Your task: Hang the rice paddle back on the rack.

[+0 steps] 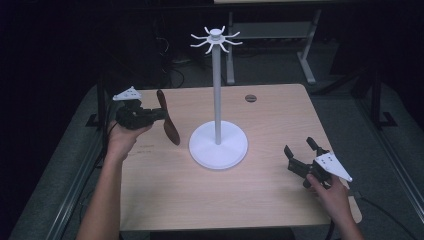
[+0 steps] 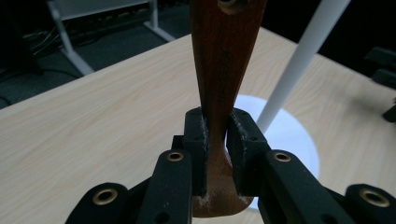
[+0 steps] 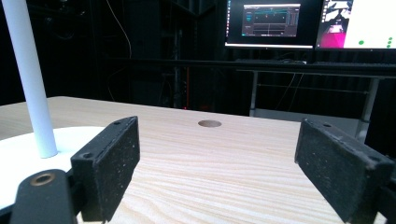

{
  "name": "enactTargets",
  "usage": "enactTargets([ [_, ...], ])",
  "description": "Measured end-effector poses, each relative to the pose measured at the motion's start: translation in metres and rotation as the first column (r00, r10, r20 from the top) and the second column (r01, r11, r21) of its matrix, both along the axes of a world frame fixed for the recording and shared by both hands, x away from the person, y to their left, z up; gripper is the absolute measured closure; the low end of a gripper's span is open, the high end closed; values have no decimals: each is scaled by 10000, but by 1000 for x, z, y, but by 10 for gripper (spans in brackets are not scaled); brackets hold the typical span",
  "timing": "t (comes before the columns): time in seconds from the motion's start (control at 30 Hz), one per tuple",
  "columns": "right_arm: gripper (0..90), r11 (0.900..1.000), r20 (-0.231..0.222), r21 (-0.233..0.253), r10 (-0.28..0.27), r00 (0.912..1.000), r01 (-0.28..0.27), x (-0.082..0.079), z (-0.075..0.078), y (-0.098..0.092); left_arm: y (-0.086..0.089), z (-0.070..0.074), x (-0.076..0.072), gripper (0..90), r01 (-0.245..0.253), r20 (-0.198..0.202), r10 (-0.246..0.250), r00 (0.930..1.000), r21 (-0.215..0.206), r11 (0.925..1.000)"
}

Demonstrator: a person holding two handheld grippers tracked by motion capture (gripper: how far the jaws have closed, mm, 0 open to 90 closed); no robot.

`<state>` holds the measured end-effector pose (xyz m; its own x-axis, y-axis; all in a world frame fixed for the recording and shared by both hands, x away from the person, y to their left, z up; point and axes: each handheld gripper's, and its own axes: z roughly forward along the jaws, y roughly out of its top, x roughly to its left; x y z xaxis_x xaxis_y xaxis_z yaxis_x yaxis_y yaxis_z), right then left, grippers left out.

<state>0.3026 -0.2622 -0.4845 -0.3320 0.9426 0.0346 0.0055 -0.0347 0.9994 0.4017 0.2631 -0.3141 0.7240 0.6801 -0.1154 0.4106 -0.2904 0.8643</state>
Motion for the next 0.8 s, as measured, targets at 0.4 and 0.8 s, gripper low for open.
enactTargets([
  [0.4, 133, 10000, 1, 17, -9, 10000, 9, 0, 0, 0, -10, 33, -10, 784, 787, 728, -752, 9945, -466, 9958],
  [0.8, 133, 10000, 9, 17, -8, 10000, 8, 0, 0, 0, -19, 63, -13, 784, 1554, 1185, -1429, 9826, -1042, 9823],
])
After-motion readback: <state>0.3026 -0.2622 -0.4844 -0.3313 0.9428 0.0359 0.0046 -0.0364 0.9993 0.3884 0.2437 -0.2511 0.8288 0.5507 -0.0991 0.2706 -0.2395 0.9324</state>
